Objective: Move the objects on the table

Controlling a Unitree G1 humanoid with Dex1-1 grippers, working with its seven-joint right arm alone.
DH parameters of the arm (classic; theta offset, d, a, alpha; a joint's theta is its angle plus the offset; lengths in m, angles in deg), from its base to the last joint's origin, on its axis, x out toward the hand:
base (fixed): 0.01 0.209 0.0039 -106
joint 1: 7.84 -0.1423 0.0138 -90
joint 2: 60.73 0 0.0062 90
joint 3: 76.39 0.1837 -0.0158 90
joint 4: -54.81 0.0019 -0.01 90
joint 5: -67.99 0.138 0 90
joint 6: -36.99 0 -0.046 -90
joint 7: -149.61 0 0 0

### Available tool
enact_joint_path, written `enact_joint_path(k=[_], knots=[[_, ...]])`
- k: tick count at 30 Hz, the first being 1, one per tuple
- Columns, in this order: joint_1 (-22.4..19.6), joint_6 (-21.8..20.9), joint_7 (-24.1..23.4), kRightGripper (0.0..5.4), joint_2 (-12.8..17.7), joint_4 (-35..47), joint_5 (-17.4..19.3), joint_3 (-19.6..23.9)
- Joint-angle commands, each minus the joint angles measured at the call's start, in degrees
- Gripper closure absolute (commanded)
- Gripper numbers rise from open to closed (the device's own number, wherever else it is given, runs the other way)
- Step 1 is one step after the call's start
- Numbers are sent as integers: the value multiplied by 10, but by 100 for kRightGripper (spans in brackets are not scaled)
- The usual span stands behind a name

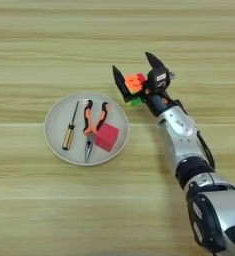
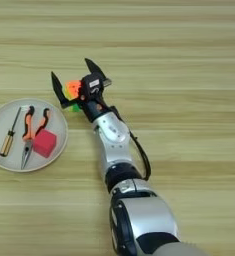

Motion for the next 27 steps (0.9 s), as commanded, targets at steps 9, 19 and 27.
enact_joint_path(k=[9, 19, 27], knots=[[-2, 12, 70, 6, -3, 60, -2, -49], [45, 91, 199, 6, 1, 143, 46, -81], [64, 158, 236, 6, 3, 189, 65, -88]])
